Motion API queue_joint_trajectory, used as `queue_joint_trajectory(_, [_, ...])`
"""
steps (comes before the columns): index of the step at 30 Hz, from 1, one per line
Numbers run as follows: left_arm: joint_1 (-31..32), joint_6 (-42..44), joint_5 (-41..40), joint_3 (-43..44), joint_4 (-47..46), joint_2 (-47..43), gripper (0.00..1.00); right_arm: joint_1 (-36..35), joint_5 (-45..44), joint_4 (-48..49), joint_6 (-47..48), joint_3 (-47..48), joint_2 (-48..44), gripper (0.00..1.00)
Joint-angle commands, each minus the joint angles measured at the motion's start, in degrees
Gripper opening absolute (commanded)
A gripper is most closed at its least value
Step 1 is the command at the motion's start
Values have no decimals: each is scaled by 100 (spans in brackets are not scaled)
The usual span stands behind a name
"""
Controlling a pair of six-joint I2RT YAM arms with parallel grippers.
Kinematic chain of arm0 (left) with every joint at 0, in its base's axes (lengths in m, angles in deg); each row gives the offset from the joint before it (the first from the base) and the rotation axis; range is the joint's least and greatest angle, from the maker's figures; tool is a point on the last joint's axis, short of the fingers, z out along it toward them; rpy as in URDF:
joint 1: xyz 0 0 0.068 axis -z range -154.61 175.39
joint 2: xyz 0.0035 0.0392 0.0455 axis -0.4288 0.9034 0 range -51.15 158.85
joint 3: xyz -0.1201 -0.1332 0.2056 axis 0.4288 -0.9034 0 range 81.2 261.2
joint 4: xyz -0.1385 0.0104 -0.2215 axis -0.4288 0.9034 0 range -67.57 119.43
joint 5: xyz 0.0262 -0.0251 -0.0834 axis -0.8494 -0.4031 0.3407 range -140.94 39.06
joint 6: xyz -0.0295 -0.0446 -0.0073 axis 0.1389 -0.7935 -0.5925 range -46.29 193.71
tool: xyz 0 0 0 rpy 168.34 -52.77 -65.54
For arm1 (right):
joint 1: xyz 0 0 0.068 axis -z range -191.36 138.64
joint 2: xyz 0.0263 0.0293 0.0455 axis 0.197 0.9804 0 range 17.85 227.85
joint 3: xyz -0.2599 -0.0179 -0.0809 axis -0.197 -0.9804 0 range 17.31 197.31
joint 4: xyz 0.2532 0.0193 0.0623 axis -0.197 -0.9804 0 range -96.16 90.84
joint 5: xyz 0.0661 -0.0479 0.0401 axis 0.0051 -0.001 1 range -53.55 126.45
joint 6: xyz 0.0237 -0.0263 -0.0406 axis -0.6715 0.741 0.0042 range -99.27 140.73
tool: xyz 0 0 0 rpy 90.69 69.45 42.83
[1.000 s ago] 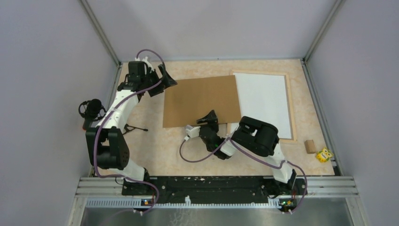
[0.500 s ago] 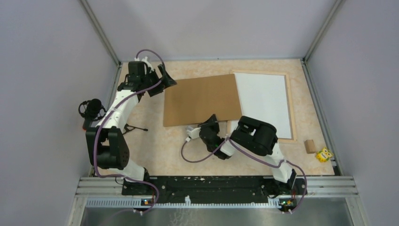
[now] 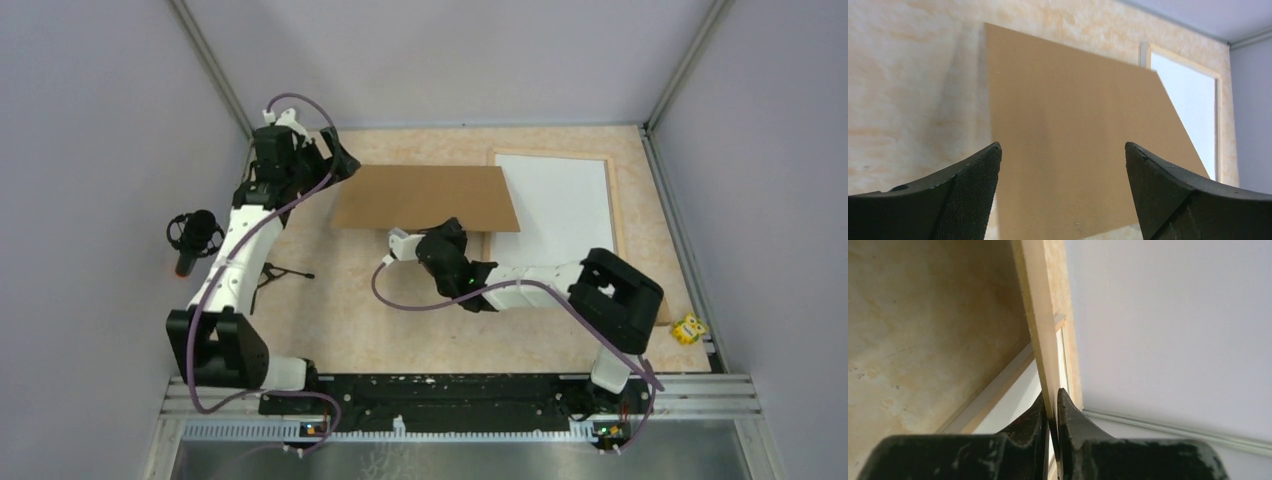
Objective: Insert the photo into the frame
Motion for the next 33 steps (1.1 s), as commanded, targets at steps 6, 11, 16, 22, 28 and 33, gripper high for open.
queue_joint_trajectory(6, [46, 687, -1209, 185, -151, -1484, 97, 44, -394, -1411, -1436, 1029, -1212, 0])
queue_joint_trajectory(11, [194, 455, -572, 428, -136, -1743, 98, 48, -584, -2662, -2185, 1819, -1610, 0])
queue_joint_trajectory(16, [329, 294, -522, 819, -285, -1923, 99, 153, -356, -3911, -3425, 2581, -2122, 0])
queue_joint_trajectory(22, [363, 88, -439, 1026, -598, -1950, 99, 843, 490, -5268, -5116, 3200, -2590, 0])
queue_joint_trajectory(28, [906, 163, -573, 337, -1041, -1878, 98, 2031, 2219, -6578, -6798, 3605, -3044, 0])
queue_joint_trajectory(33, [1178, 514, -501, -84, -1055, -1569, 97, 3614, 4115, -7699, -7355, 4108, -2999, 0])
